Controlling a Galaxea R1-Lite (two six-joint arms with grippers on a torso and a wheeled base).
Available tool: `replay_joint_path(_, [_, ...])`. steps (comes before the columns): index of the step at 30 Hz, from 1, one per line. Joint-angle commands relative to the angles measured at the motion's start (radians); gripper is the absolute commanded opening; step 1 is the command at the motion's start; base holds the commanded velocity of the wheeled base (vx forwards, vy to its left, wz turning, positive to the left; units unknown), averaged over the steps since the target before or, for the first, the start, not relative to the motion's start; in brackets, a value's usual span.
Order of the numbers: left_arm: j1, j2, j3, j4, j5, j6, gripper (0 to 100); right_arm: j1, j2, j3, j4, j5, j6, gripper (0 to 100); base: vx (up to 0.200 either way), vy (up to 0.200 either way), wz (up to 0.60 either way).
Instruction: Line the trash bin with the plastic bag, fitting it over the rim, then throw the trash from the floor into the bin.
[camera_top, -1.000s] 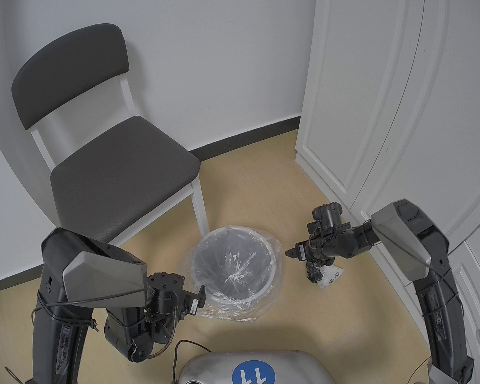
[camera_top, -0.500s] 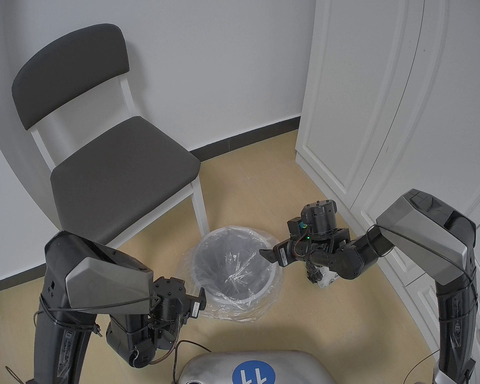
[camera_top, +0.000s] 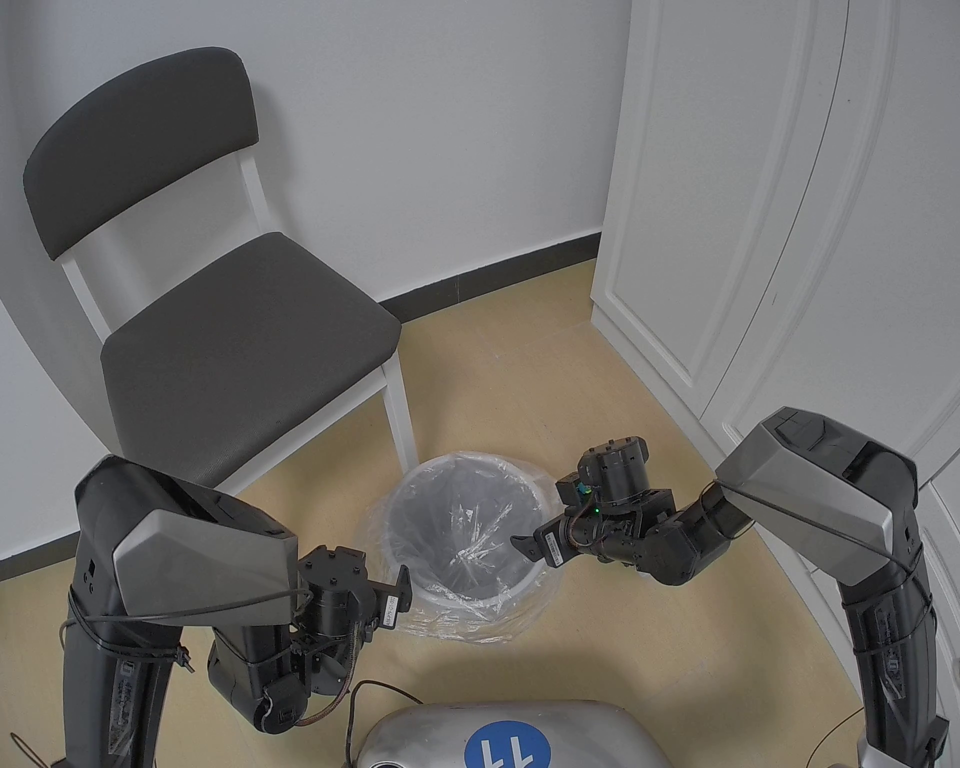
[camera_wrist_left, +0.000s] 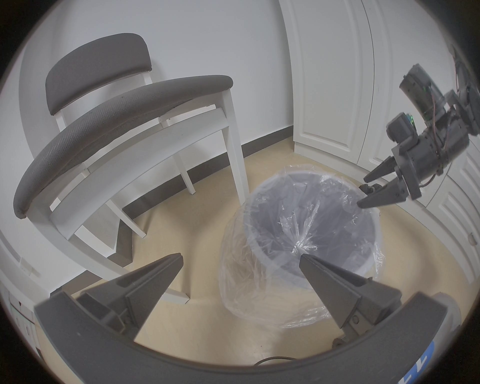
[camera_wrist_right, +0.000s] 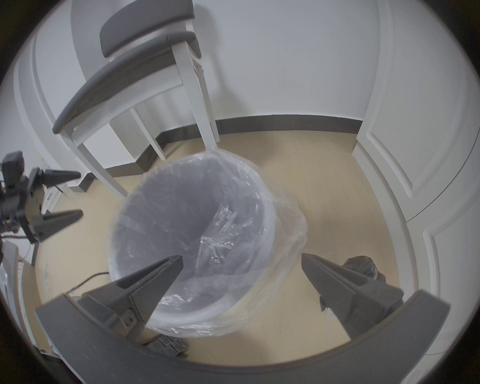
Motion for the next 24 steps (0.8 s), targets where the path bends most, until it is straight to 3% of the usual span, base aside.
replay_joint_path(1, [0.0,-0.009,-0.001,0.0,0.001,0.0,100,0.002,0.034,-0.004,-0.001,-0.008,-0.01,100,0.0,0.0,0.0])
replay_joint_path(9, [-0.003,-0.011,-0.007,0.0,0.001,0.0,100,0.01,0.091,-0.044,-0.002,-0.076,-0.013,100,0.0,0.0,0.0])
replay_joint_path(24, [-0.003,-0.016,-0.004,0.0,-0.001,0.0,100,-0.015,-0.021,0.102,-0.002,-0.039,-0.136,100,0.0,0.0,0.0])
